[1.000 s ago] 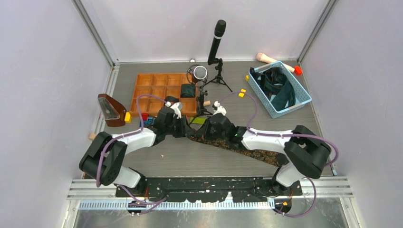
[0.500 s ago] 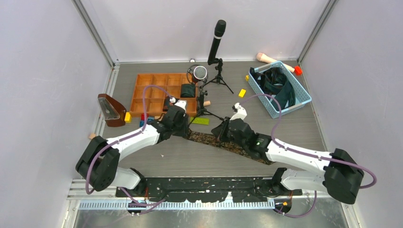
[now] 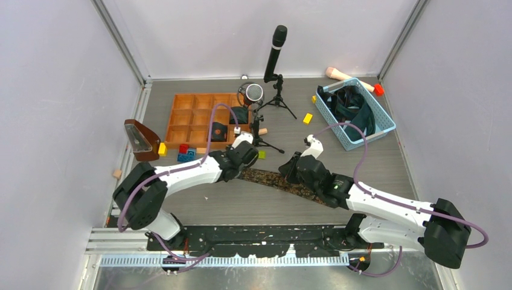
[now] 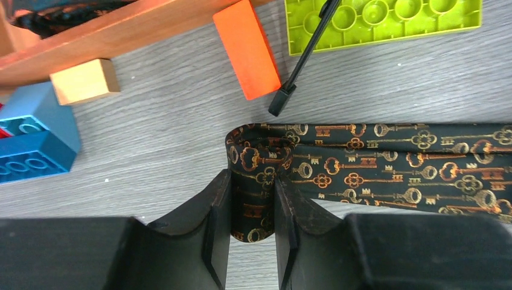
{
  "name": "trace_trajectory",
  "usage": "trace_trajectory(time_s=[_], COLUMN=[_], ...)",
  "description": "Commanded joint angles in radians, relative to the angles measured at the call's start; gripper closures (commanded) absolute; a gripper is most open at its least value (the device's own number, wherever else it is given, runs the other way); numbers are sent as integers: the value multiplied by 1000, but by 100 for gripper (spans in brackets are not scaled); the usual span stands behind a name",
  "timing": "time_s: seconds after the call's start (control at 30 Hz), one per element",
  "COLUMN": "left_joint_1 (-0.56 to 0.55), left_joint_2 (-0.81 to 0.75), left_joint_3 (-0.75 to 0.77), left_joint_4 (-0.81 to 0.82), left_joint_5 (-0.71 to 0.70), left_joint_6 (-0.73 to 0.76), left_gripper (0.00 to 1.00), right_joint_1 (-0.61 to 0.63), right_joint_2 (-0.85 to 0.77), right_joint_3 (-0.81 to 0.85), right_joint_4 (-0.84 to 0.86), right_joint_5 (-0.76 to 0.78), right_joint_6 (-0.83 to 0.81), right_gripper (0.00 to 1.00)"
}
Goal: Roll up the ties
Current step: Roll the tie at the center of the board.
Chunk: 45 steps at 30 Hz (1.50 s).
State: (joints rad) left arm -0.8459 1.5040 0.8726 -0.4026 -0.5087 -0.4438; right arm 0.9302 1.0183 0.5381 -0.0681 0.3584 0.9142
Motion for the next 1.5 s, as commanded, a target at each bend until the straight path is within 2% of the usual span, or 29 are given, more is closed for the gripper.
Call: trace_trajectory(time_s=[0.0,0.23,0.4,0.63,0.9,1.13,1.33,1.47], left_joint_1=[-45,-108,-143,-189,-215,-223,-223,-222], left_joint_2=[54,124,177,225,248,252,237,227], left_joint_3=[62,109,140,181,224,237,212,196], left_joint_4=[-91,-126,-140,-149,-157,-139,-104,-96], left_joint_5=[-191,-282,-287,-264,-237,-190,-135,-121], left_joint_6=[14,11,0,-21,-27,-37,-52,-61], left_gripper=[71,71,70,56,50,50,58,59], right_joint_1=[4,4,4,4,4,4,4,4], right_joint_2=[-20,-23,-33,-16,-8,-16,-17,-12], right_joint_3=[-3,-7,-14,-19,-21,-28,-30,-28], right_joint_4=[5,4,-5,-1,-1,-8,-9,-10], right_joint_5=[42,49,62,57,56,61,62,61], right_joint_6=[-9,-5,-6,-4,0,7,9,10], right_gripper=[90,90,90,89,87,87,87,87])
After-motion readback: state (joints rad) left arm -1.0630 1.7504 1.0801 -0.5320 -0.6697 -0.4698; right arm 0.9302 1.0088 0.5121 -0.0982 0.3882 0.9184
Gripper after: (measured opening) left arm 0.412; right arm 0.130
